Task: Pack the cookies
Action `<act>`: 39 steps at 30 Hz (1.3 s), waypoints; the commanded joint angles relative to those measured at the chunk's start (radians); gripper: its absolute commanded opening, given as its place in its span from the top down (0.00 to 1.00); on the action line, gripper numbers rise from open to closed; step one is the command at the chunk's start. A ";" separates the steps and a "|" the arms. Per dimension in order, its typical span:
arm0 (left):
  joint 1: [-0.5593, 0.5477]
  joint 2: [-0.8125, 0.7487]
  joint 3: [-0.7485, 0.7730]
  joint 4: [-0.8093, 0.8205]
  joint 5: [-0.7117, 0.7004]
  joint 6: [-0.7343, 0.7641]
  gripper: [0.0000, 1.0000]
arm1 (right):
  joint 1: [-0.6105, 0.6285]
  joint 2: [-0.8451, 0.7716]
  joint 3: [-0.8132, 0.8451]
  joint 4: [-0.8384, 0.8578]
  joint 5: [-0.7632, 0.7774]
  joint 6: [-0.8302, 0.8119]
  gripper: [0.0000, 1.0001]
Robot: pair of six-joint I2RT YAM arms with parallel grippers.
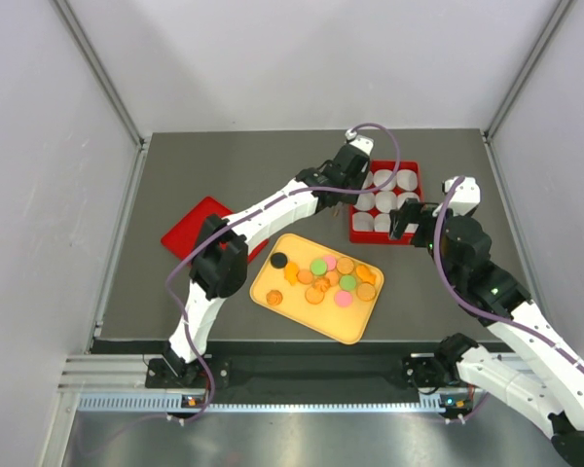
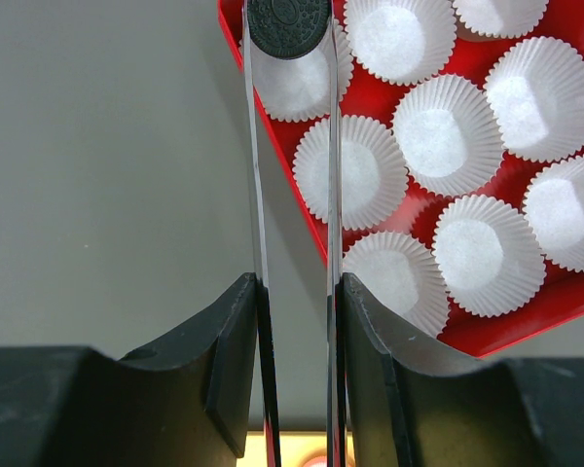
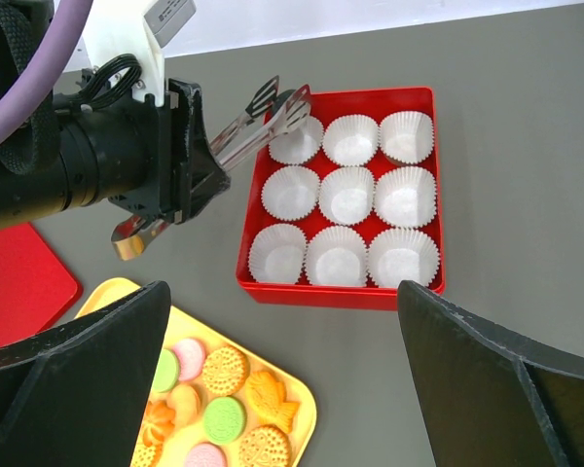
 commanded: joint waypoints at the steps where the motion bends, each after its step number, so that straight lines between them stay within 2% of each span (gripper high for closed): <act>1: -0.001 -0.024 0.010 0.056 0.001 0.009 0.60 | 0.010 -0.005 0.025 0.015 0.019 -0.005 0.00; 39: -0.001 -0.016 -0.001 0.057 0.028 0.014 0.50 | 0.010 0.008 0.018 0.023 0.027 -0.013 0.00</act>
